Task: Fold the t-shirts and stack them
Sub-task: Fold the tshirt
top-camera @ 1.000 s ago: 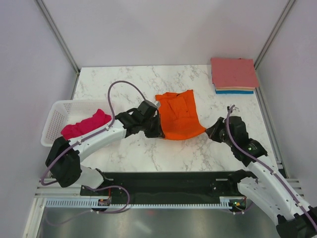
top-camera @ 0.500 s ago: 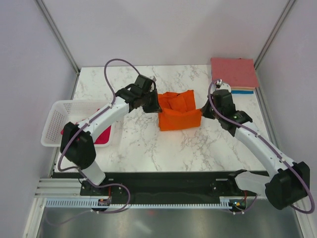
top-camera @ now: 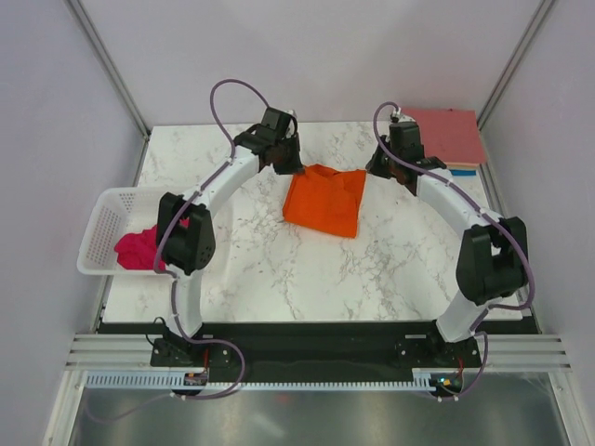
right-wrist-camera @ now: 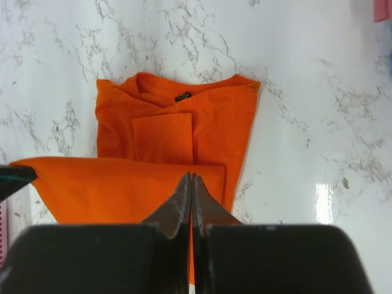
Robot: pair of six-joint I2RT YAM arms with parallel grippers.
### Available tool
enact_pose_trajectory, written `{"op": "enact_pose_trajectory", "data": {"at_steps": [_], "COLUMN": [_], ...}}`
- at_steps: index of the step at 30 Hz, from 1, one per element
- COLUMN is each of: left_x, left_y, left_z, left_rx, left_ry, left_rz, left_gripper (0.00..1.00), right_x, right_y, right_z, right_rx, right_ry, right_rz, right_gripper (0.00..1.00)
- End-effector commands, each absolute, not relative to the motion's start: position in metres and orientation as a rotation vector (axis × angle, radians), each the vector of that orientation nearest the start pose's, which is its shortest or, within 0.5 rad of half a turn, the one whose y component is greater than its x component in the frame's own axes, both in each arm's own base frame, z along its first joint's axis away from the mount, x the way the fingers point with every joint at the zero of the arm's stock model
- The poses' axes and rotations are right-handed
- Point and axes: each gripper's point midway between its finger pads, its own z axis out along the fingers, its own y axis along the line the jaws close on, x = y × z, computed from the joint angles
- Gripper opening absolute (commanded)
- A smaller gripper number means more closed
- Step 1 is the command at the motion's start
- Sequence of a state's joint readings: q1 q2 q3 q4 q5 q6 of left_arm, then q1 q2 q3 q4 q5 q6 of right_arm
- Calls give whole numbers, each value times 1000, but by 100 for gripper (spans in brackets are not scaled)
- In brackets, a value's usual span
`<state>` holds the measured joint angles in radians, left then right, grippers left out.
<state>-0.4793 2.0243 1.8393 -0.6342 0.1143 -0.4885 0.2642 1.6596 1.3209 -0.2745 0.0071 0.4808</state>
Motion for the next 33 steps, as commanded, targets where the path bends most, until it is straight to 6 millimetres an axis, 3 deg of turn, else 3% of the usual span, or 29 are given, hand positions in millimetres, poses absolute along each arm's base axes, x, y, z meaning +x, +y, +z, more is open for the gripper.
{"op": "enact_pose_trajectory", "data": {"at_steps": [1,4,9,14,24,33], "left_x": [484,491,497,509,524,527], "left_y": [-283,-283,-285,-285,-273,-279], "left_z": [165,153,119,106,86,77], "left_rx": [121,107,102,109,80,105], "left_ry": [2404,2422,2481,2486,2505,2513], "left_rz": [-590,-598,-611,-612,-611,-640], "left_gripper": [2,2,2,2,2,2], "right_x": [479,471,467,470,466,464], "right_y": [158,171,172,168,165,168], "right_z": [189,174,125,88,65,51], "right_rx": [152,53,-73,-204,-314,-349], "right_ry": [2176,2227,2334,2401,2454,2472], "right_rz": [517,587,595,633,664,709], "right_gripper": [0,7,27,32,34,36]}}
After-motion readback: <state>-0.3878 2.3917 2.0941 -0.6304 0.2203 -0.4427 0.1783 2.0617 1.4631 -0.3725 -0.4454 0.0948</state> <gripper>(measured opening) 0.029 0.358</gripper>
